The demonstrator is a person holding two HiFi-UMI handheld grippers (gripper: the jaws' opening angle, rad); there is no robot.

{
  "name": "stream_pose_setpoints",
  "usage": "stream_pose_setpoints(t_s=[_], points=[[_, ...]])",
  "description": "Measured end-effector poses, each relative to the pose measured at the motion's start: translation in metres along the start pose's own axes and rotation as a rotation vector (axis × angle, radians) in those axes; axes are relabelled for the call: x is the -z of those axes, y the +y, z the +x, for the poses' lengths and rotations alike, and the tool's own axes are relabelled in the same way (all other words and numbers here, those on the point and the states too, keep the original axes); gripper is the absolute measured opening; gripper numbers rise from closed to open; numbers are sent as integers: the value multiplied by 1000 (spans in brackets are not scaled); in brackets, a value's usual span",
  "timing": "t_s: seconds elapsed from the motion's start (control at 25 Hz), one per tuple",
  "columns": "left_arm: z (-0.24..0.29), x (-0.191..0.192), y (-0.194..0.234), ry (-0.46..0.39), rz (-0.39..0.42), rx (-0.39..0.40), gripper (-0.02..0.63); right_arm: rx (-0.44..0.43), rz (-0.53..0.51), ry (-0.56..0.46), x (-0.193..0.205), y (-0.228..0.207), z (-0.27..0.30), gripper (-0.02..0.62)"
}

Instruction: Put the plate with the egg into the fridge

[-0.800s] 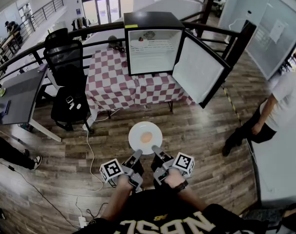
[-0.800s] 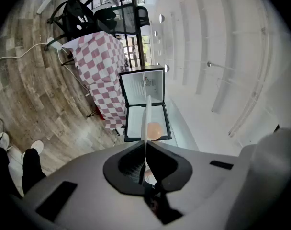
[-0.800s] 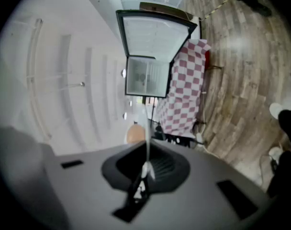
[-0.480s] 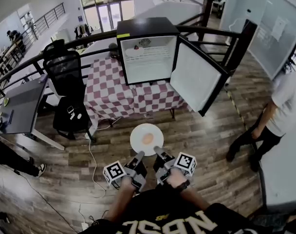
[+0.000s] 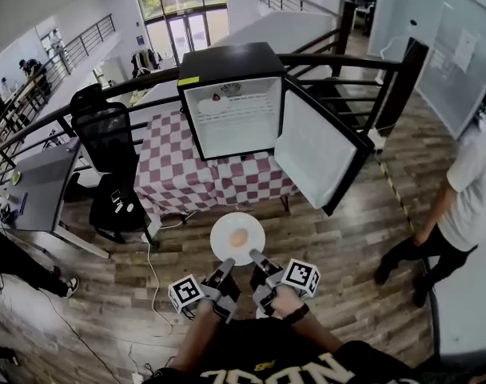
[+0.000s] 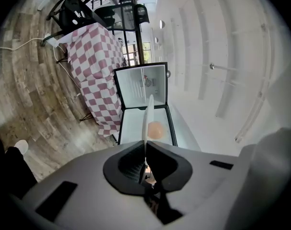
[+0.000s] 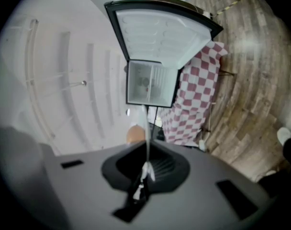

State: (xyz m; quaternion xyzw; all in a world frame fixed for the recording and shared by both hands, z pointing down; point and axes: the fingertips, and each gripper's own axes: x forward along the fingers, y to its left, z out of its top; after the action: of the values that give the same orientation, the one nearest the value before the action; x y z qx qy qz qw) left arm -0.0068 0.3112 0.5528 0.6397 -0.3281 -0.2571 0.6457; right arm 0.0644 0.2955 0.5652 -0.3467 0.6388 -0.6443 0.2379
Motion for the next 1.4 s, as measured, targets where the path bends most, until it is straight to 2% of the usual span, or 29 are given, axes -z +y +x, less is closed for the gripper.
stream_pose_setpoints(t_s=[0.2,0.44,0.68,0.8,1.0,1.2,1.4], points=[[10,3,9,-9,-18,-48,29,18,30,17,-10,-11,1,31],[18,-9,17,-29,-44,-61,29,33,56,38,-13,-20,16,31],[53,-33,29,24,-84,-66,29,79,64,-11,-42,-34,43,31],[75,-57,24,55,-80,-56,29,76,64,-46,-59,-27,68,31],[105,-118,14,71,-46,-30,29,54,48,-70,-81,-11,129,31],[115,-173,12,59,-56,-27,29,55,53,-72,-85,1,185,31],[127,-204,15,75,-49,-42,29,71,90,-94,-90,3,214,31]])
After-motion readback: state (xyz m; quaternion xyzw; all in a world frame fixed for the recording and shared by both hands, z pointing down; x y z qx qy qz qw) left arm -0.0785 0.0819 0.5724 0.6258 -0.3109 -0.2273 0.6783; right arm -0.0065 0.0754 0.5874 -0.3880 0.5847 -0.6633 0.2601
